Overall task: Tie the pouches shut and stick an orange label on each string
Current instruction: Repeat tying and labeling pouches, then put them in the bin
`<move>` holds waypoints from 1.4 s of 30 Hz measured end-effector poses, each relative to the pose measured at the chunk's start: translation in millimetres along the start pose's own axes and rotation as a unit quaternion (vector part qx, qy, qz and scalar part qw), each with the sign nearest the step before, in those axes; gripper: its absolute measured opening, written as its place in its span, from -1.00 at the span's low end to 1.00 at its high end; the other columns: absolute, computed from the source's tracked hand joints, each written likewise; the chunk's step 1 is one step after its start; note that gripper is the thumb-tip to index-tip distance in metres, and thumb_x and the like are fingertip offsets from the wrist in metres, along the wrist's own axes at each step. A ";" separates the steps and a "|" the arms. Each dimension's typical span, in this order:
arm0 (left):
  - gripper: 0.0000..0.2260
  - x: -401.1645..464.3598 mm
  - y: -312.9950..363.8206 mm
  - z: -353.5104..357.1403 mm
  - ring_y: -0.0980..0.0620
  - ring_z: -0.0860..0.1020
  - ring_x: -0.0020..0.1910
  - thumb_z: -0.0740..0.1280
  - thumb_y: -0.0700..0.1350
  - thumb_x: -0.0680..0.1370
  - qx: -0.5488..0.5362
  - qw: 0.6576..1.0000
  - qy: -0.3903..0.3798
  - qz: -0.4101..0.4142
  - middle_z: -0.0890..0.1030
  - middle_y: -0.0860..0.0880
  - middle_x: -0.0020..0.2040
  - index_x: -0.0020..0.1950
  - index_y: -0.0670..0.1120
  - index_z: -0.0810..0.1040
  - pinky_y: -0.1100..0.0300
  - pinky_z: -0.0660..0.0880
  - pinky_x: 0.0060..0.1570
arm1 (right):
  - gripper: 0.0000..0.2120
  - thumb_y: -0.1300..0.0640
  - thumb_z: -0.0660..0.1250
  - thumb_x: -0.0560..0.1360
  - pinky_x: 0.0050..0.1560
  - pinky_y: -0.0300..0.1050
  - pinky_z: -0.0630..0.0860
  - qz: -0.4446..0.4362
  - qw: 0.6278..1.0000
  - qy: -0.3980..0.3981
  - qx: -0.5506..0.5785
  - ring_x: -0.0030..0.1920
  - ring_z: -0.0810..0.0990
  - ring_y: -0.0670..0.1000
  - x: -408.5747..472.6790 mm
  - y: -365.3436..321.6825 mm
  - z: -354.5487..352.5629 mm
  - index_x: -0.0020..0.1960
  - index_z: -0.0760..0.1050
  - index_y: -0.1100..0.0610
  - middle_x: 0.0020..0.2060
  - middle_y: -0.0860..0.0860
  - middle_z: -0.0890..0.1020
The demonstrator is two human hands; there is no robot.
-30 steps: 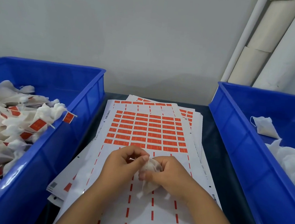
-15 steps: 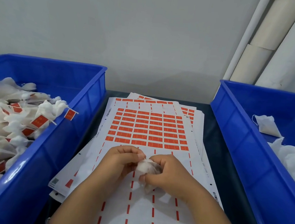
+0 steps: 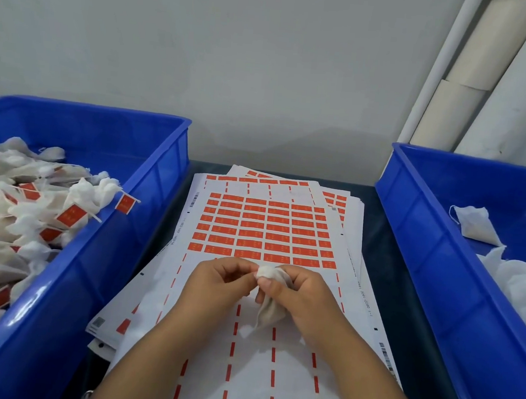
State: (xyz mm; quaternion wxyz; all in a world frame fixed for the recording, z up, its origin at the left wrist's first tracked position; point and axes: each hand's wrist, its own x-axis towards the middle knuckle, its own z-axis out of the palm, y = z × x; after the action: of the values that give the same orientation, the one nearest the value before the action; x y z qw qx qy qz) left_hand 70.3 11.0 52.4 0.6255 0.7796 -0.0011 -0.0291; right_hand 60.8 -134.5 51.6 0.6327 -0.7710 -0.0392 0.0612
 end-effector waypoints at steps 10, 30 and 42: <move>-0.94 1.2 -0.6 -6.5 0.25 0.61 -0.17 0.39 -0.04 0.42 -0.034 0.998 -0.040 0.033 0.67 0.16 -0.22 -0.19 0.06 0.67 0.54 0.43 -0.32 | -0.73 -0.22 0.31 0.28 -0.27 -0.53 0.44 -0.011 0.998 0.020 0.063 -0.16 0.62 -0.20 -1.2 -1.4 0.9 -0.32 0.64 -0.05 -0.30 -0.12 0.68; -0.80 0.7 -9.0 9.2 0.18 0.54 -0.26 0.34 -0.08 0.52 0.125 0.983 0.098 0.096 0.56 0.19 -0.26 -0.28 0.15 0.52 0.53 0.38 -0.42 | -0.77 -0.16 0.48 0.32 -0.44 -0.55 0.39 0.014 0.994 0.111 -0.019 -0.18 0.54 -0.43 2.8 4.0 3.2 -0.25 0.59 -0.02 -0.31 -0.41 0.60; -0.78 2.1 -9.2 11.1 0.15 0.50 -0.27 0.31 -0.06 0.54 0.165 0.981 0.066 0.078 0.53 0.18 -0.28 -0.29 0.16 0.47 0.51 0.36 -0.42 | -0.95 -0.08 0.34 0.49 -0.35 -0.54 0.38 0.009 0.994 0.081 -0.073 -0.12 0.55 -0.22 3.7 4.4 3.5 -0.11 0.50 -0.14 -0.15 -0.31 0.56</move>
State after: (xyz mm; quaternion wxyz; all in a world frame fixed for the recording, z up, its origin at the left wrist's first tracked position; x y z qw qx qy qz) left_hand 71.6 2.1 40.9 0.4877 0.8696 -0.0254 0.0723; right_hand 63.9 -131.4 46.4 0.5751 -0.8179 0.0147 0.0010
